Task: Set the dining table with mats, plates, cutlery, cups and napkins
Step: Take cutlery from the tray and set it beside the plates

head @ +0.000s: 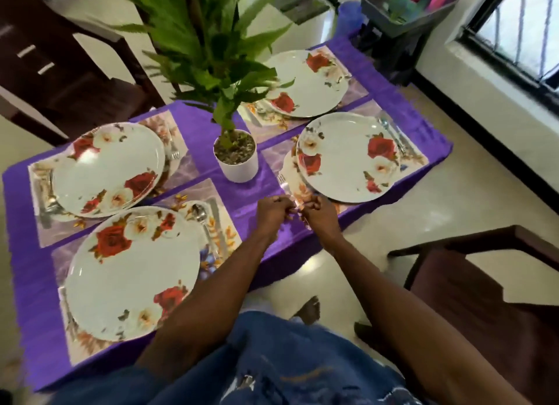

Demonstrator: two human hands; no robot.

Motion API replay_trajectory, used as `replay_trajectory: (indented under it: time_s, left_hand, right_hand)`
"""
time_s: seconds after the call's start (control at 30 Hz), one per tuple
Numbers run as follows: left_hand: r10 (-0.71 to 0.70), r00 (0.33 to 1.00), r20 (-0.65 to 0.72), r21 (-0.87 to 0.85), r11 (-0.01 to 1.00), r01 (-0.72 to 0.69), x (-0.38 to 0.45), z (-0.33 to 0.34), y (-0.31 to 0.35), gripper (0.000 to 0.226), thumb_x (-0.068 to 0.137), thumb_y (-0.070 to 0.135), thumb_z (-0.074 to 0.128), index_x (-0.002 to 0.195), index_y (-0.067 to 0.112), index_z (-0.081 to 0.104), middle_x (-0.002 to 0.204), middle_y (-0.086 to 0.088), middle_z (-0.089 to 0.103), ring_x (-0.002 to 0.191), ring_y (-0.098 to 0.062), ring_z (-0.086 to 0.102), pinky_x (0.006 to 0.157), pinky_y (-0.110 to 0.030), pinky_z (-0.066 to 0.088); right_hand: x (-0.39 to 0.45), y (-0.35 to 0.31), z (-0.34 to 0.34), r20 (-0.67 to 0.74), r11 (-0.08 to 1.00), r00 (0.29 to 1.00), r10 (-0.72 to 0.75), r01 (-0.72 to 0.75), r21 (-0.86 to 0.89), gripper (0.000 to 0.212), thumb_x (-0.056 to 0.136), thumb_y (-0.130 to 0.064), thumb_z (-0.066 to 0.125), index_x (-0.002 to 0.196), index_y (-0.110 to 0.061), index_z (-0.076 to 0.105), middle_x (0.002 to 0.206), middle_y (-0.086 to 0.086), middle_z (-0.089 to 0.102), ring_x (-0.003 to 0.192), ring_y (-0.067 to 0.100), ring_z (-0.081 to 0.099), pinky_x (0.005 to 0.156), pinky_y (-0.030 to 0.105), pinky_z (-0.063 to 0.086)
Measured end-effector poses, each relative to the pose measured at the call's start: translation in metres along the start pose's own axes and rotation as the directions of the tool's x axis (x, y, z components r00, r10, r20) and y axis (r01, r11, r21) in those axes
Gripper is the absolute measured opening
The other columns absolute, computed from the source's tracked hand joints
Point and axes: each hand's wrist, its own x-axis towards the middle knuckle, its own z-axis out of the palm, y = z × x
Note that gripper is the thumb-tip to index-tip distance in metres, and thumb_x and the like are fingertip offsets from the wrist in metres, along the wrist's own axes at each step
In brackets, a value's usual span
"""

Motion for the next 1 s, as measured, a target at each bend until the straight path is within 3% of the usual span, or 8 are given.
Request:
replay_trajectory:
  time_s: [0.13,0.2,0.3,0.37,0.4,0.5,0.6,1.0]
  left_hand:
    - [-0.033,0.997,-0.066,-0.010,0.999,0.032,0.030,0.013,0.011,0.018,0.086,0.000,0.058,0.073,0.009,0.067,0.051,0.000,0.062,0.042,-0.010,0.053,0.039,-0.018,0.038]
    - [-0.034,0.996,-0.088,0.043,0.998,0.038,0.049,0.013,0.012,0.024,0.087,-0.001,0.057,0.068,0.010,0.064,0.046,0.002,0.058,0.041,-0.012,0.051,0.039,-0.019,0.037]
    - [-0.032,0.995,-0.099,0.126,0.991,0.045,0.073,0.013,0.010,0.025,0.083,-0.004,0.055,0.062,0.009,0.063,0.045,-0.002,0.057,0.037,-0.015,0.048,0.042,-0.022,0.034]
    - [-0.036,0.994,-0.106,0.154,0.987,0.052,0.082,0.016,0.010,0.025,0.081,-0.005,0.055,0.061,0.006,0.063,0.045,-0.007,0.056,0.033,-0.014,0.045,0.042,-0.022,0.033]
    - [-0.044,0.993,-0.111,0.149,0.987,0.061,0.085,0.018,0.010,0.024,0.081,-0.004,0.055,0.061,0.005,0.063,0.046,-0.008,0.056,0.033,-0.016,0.045,0.042,-0.021,0.033]
    - [-0.067,0.992,-0.103,0.134,0.988,0.081,0.092,0.023,0.006,0.023,0.084,-0.001,0.059,0.061,0.003,0.062,0.050,-0.013,0.057,0.040,-0.020,0.047,0.044,-0.024,0.036]
    - [-0.093,0.991,-0.095,0.146,0.984,0.106,0.095,0.029,0.000,0.023,0.086,0.002,0.061,0.063,0.002,0.063,0.053,-0.014,0.059,0.043,-0.022,0.051,0.044,-0.024,0.040]
    - [-0.057,0.962,-0.268,0.125,0.988,0.094,0.091,0.048,-0.004,0.014,0.086,-0.003,0.059,0.075,-0.003,0.067,0.059,-0.017,0.063,0.049,-0.029,0.061,0.058,-0.046,0.058]
  right_hand:
    - [0.029,-0.009,-0.011,-0.040,0.988,0.999,-0.036,0.030,-0.150,0.011,0.089,-0.012,0.058,0.100,-0.011,0.059,0.091,0.003,0.064,0.085,0.021,0.062,0.075,0.033,0.053]
    - [0.045,-0.011,-0.019,-0.062,0.985,0.998,-0.024,0.013,-0.172,0.016,0.091,-0.012,0.055,0.106,-0.009,0.059,0.095,0.001,0.061,0.089,0.018,0.059,0.073,0.027,0.048]
    - [0.071,-0.012,-0.034,-0.100,0.977,0.994,-0.046,0.024,-0.211,0.011,0.090,-0.013,0.052,0.098,-0.010,0.060,0.089,0.001,0.063,0.082,0.021,0.063,0.070,0.026,0.050]
    - [0.085,-0.013,-0.042,-0.100,0.973,0.995,-0.027,0.003,-0.231,0.010,0.092,-0.010,0.050,0.093,-0.008,0.060,0.081,0.001,0.062,0.068,0.015,0.061,0.059,0.014,0.045]
    - [0.093,-0.013,-0.045,-0.103,0.969,0.994,-0.024,-0.002,-0.246,0.011,0.091,-0.010,0.050,0.092,-0.008,0.061,0.082,0.003,0.064,0.067,0.016,0.061,0.058,0.015,0.046]
    - [0.115,-0.008,-0.050,-0.094,0.956,0.995,-0.016,-0.012,-0.294,0.014,0.086,-0.013,0.050,0.089,-0.013,0.064,0.088,0.006,0.069,0.082,0.025,0.065,0.076,0.035,0.053]
    - [0.127,-0.004,-0.049,-0.054,0.949,0.998,-0.009,-0.008,-0.317,0.013,0.087,-0.017,0.051,0.088,-0.015,0.064,0.087,0.004,0.069,0.080,0.024,0.066,0.082,0.045,0.055]
    - [0.161,-0.005,-0.066,0.115,0.917,0.988,-0.108,0.143,-0.373,0.016,0.084,-0.020,0.052,0.086,-0.016,0.067,0.088,0.005,0.071,0.081,0.026,0.067,0.079,0.048,0.056]
